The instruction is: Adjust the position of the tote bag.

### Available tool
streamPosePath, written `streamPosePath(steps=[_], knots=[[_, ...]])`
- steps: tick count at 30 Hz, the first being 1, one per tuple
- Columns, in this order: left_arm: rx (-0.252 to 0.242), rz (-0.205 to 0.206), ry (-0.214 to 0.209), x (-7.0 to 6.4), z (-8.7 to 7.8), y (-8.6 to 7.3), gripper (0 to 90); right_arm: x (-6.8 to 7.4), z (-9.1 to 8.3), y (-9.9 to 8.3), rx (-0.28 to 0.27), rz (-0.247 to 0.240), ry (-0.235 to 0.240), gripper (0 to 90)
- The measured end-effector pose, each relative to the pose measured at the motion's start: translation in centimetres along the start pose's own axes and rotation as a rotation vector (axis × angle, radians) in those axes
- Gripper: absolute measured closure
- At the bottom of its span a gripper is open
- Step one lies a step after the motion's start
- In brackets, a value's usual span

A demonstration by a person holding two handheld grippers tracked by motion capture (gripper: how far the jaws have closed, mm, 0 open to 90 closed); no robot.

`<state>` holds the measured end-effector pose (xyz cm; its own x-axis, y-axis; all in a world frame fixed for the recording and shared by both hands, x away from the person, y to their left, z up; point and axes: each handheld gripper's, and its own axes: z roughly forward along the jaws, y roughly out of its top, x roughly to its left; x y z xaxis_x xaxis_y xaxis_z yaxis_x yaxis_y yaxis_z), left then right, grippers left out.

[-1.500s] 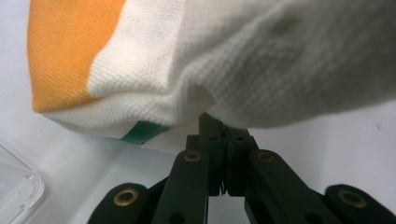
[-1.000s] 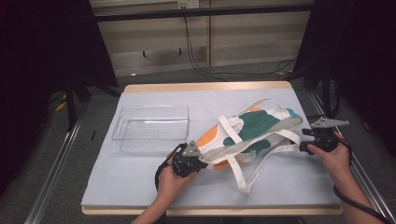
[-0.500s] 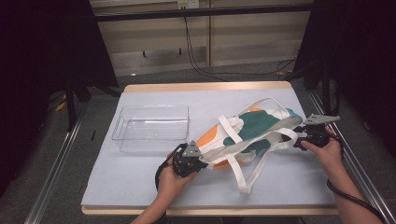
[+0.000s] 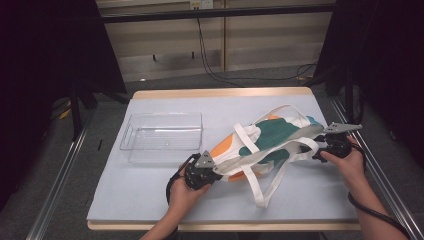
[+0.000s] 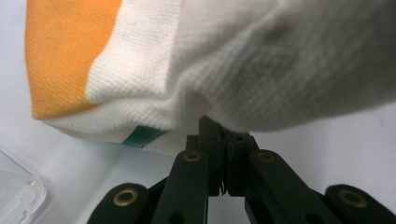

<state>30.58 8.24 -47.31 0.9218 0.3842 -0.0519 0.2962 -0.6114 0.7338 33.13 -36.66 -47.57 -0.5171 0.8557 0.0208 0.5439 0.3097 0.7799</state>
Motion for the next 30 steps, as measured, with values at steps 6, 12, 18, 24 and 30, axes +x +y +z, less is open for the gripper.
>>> streamPosePath(steps=[6,12,18,24,30], knots=[[0.009,0.007,0.002,0.0,0.0,0.0,88.5,-0.7,0.8,-0.1,0.005,0.036,0.009,10.0],[0.007,0.008,0.002,0.0,0.0,0.0,88.4,-0.8,1.3,0.2,0.009,0.017,0.048,15.2],[0.001,-0.002,-0.001,0.1,0.0,0.0,88.4,-0.4,0.8,-0.1,0.017,-0.026,0.023,38.9],[-0.003,-0.009,-0.008,0.1,0.2,0.1,88.4,-0.3,0.0,-0.5,0.03,-0.035,0.001,70.0],[-0.001,-0.01,-0.002,0.2,0.1,0.1,88.4,-0.2,-0.3,-0.3,0.028,-0.037,-0.004,80.9]])
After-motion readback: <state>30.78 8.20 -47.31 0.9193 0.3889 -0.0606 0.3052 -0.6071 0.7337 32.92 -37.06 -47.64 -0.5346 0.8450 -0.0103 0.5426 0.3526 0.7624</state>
